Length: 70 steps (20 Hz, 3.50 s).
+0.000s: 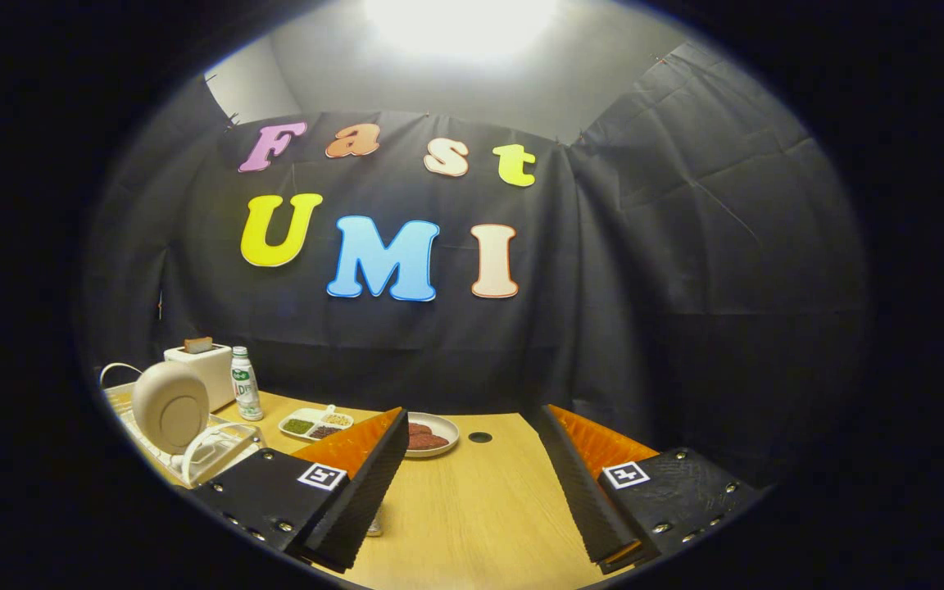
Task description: Take the plate from the dish rack, then take the spoon from the basket and place it into the plate.
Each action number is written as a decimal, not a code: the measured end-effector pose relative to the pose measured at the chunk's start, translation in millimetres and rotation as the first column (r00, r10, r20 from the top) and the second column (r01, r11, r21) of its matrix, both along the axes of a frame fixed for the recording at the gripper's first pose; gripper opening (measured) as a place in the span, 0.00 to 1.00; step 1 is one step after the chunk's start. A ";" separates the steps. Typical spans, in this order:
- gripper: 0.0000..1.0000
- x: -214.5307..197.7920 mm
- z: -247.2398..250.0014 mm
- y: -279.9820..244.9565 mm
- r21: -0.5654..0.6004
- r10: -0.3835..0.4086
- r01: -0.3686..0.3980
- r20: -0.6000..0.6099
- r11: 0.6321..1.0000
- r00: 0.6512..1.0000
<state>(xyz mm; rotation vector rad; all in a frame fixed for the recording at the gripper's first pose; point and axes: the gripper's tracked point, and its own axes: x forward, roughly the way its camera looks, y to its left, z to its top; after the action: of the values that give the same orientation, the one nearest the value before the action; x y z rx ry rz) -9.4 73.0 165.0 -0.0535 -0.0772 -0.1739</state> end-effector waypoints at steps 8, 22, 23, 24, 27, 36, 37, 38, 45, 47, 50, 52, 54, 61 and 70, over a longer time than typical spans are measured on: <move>0.98 -13.0 14.4 168.0 0.117 0.185 -0.173 -0.100 0.978 0.978; 0.94 46.9 -32.2 313.3 0.276 0.325 -0.242 -0.313 0.930 0.893; 0.94 51.8 -36.1 319.6 0.286 0.333 -0.243 -0.329 0.927 0.884; 0.94 57.0 -41.3 323.6 0.291 0.336 -0.240 -0.347 0.926 0.876; 0.76 67.7 -64.4 332.9 0.307 0.334 -0.213 -0.426 0.928 0.841; 0.37 81.8 -95.1 343.4 0.294 0.270 -0.116 -0.566 0.949 0.779; 0.33 82.6 -93.9 341.6 0.281 0.245 -0.092 -0.579 0.955 0.778; 0.33 79.6 -92.5 338.6 0.262 0.210 -0.061 -0.591 0.963 0.779; 0.23 88.3 -84.4 342.7 0.103 0.022 0.056 -0.634 0.993 0.773; 0.23 91.4 -77.1 348.1 0.042 -0.019 0.058 -0.631 0.997 0.775; 0.23 96.0 -69.1 358.8 -0.070 -0.083 0.051 -0.618 0.996 0.782; 0.23 97.9 -64.2 366.8 -0.152 -0.118 0.031 -0.613 0.988 0.782; 0.23 99.4 -59.1 371.5 -0.223 -0.149 0.014 -0.601 0.975 0.785; 0.23 88.6 -42.0 376.5 -0.321 -0.193 0.003 -0.565 0.947 0.802; 0.23 39.5 2.0 336.5 -0.304 -0.254 0.106 -0.504 0.947 0.825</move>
<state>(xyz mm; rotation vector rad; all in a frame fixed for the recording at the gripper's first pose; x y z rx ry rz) 30.2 409.5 166.9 -0.3773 0.4754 -0.3353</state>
